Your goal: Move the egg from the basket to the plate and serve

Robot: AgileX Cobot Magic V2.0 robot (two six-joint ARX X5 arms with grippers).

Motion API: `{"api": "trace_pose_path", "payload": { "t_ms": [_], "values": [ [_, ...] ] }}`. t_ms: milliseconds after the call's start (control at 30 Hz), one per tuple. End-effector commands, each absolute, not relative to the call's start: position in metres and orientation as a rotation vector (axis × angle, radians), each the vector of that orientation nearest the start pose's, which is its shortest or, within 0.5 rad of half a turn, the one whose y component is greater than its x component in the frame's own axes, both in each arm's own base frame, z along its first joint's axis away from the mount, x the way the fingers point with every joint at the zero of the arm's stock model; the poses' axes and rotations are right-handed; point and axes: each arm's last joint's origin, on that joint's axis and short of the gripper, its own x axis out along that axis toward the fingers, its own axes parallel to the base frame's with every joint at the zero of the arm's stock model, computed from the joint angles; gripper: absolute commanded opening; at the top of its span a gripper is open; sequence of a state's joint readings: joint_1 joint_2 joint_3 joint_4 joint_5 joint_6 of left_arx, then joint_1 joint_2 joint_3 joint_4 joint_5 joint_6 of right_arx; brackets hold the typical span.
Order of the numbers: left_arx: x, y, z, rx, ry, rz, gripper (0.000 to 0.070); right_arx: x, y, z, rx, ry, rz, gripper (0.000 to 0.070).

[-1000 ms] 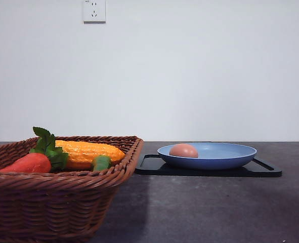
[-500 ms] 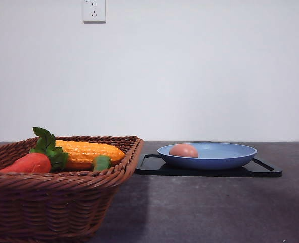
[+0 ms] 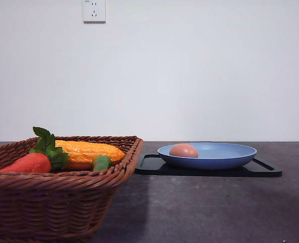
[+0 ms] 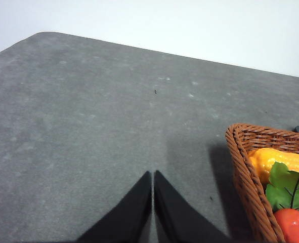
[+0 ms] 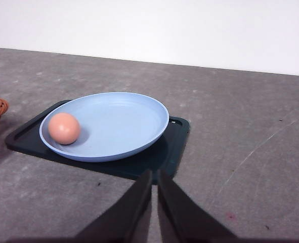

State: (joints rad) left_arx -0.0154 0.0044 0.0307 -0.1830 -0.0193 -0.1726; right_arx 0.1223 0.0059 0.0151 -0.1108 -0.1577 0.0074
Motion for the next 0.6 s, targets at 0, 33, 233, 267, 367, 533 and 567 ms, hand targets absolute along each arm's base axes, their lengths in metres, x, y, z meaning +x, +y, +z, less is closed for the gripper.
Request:
{"api": "trace_pose_path", "payload": {
  "t_ms": [0, 33, 233, 267, 367, 533, 567],
  "values": [
    [0.0960, -0.0009, 0.1467, -0.173, 0.185, 0.018, 0.0000, 0.0954, 0.0162, 0.1567, 0.020, 0.096, 0.277, 0.0000],
    [0.0960, -0.0009, 0.1467, -0.173, 0.185, 0.018, 0.0000, 0.0954, 0.0162, 0.1566, 0.020, 0.096, 0.277, 0.0000],
    [0.0960, -0.0009, 0.1467, -0.173, 0.185, 0.018, 0.0000, 0.0954, 0.0162, 0.1566, 0.020, 0.096, 0.277, 0.0000],
    [0.0960, -0.0009, 0.1467, -0.173, 0.185, 0.018, 0.0000, 0.0954, 0.0162, 0.1567, 0.020, 0.096, 0.277, 0.0000],
    [0.0960, -0.0009, 0.1467, -0.173, 0.185, 0.018, 0.0000, 0.0954, 0.0162, 0.1567, 0.020, 0.096, 0.277, 0.0000],
    [0.0960, -0.0009, 0.1467, -0.173, 0.185, 0.018, 0.0000, 0.0954, 0.0162, 0.1567, 0.020, 0.095, 0.277, 0.0000],
    [0.0960, -0.0009, 0.1467, -0.173, 0.185, 0.018, 0.0000, 0.0954, 0.0162, 0.1566, 0.020, 0.096, 0.277, 0.0000]
  ]
}}
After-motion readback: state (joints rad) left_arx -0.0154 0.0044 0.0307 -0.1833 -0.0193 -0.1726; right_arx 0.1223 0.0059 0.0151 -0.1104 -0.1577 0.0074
